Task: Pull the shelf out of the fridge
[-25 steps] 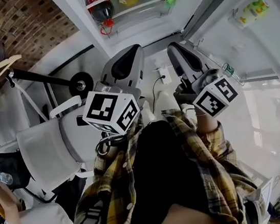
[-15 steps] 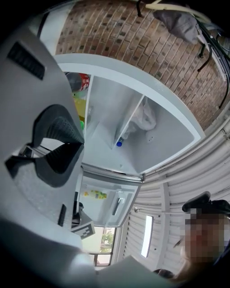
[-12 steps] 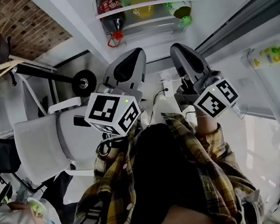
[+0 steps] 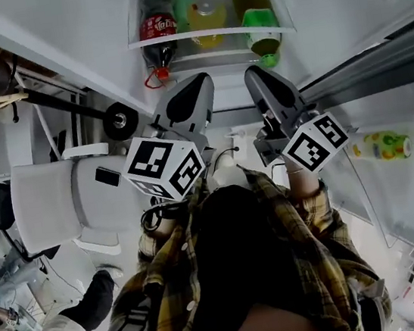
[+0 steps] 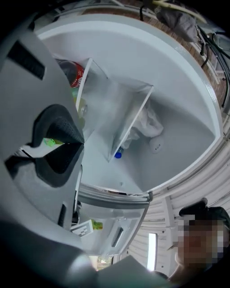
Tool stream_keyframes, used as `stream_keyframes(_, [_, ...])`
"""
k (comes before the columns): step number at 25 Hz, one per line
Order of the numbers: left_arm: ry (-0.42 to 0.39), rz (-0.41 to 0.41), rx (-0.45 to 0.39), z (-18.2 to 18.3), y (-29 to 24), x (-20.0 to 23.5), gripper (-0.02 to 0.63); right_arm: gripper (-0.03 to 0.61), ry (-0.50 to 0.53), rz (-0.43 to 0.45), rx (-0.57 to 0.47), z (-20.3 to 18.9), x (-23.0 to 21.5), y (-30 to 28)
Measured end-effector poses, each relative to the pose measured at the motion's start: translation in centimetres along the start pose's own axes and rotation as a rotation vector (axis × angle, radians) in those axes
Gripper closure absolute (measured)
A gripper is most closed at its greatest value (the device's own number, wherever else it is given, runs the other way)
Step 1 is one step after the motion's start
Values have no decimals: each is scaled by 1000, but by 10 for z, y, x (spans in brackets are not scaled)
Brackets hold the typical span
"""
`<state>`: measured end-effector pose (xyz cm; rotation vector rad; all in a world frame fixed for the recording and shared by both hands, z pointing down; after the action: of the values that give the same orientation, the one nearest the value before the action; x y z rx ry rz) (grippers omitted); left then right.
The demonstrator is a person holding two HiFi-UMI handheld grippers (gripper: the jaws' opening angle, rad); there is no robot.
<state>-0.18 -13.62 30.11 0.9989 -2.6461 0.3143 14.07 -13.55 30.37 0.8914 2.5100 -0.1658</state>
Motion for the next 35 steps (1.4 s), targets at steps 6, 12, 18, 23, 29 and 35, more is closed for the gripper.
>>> stream_keyframes(6, [18,86,15,-5,-8,6,609,551,-62,43,39,-3,-20,-13])
stream_keyframes(12, [35,101,30,-6,-14,11,609,551,-96,53,66,-11,-27,-20])
stream_keyframes(18, [48,79,28,-3,-28,22,609,551,-100,32,73,-12,-34,-31])
stream_keyframes(23, [46,51,26,-1,-36,31,609,551,-126,-15,56,-16,-45,-42])
stream_keyframes(29, [64,9,28,0,-51,49,609,551,-153,-78,43,-18,-56,-57])
stream_keyframes(35, [120,-25,47,-7,-67,61,609,549,-198,-92,35,-20,-67,-67])
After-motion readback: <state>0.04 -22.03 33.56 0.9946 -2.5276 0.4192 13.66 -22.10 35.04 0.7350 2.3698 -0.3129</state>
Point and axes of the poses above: the fingertips, and each gripper's own axes: y backward along the fingers, x to its left, z out of its top, the point moved 5 cm from there along y, backward along the fingers, and after that the axes turned 1 degree about x, right-handed, at the moved point
